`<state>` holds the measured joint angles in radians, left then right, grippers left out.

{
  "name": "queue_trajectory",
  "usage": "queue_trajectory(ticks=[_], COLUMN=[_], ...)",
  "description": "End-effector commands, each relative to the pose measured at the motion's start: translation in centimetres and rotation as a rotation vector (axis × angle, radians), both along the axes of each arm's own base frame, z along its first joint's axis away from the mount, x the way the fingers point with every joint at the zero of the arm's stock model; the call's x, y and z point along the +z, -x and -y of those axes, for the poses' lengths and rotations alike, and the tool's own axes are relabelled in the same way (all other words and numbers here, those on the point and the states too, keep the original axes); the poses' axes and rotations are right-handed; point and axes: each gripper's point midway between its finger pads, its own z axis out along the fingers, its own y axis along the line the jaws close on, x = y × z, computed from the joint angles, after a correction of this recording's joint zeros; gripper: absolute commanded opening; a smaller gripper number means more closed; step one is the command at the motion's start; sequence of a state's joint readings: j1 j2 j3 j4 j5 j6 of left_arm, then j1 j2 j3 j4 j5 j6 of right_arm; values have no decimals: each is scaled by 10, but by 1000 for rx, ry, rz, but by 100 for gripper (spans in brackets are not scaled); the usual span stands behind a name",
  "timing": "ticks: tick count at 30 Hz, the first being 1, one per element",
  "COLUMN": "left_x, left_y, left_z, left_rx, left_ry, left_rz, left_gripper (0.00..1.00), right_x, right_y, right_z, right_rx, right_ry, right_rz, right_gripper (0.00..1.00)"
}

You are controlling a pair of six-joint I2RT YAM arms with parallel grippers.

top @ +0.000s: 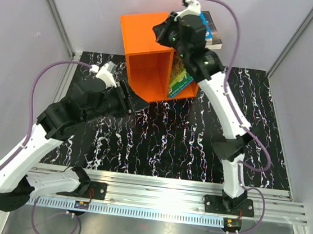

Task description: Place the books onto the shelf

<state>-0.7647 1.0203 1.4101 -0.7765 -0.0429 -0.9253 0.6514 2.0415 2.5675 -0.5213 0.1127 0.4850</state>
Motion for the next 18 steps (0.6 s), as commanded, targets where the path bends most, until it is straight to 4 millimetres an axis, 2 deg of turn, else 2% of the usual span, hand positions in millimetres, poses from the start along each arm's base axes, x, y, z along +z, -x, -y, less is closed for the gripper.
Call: queue_trajectory(ticks=[1, 4, 5, 6, 8, 10, 13, 18], left_x=[13, 7, 7, 7, 5, -1, -2, -4], left_y=[8, 15, 17, 19, 26, 29, 36, 42], left_z=[-15, -28, -30, -34, -44, -53, -68, -84], left_rx=[36, 63, 68, 76, 95, 123, 157, 201], left_ry=[43, 27, 22, 20, 10, -9, -17, -23], left_rz=[30, 10, 6, 4, -2, -18, -22, -25], left_gripper=[57, 57, 57, 57, 57, 57, 57, 58], right_x=[-14, -25, -21, -30, -31, -43, -56, -66], right_y=[-28, -42, -45, -50, -55, -64, -70, -79], right_z=[4, 0, 1, -1, 3, 9, 11, 20], right_rx=[-160, -241, -267, -288, -359, -440, -512, -594], right_ry=[53, 76, 68, 86, 110, 186, 271, 325], right_rz=[19, 41, 62, 59, 83, 100, 119, 136], right_gripper=[1, 2, 2, 2, 2, 2, 0, 0])
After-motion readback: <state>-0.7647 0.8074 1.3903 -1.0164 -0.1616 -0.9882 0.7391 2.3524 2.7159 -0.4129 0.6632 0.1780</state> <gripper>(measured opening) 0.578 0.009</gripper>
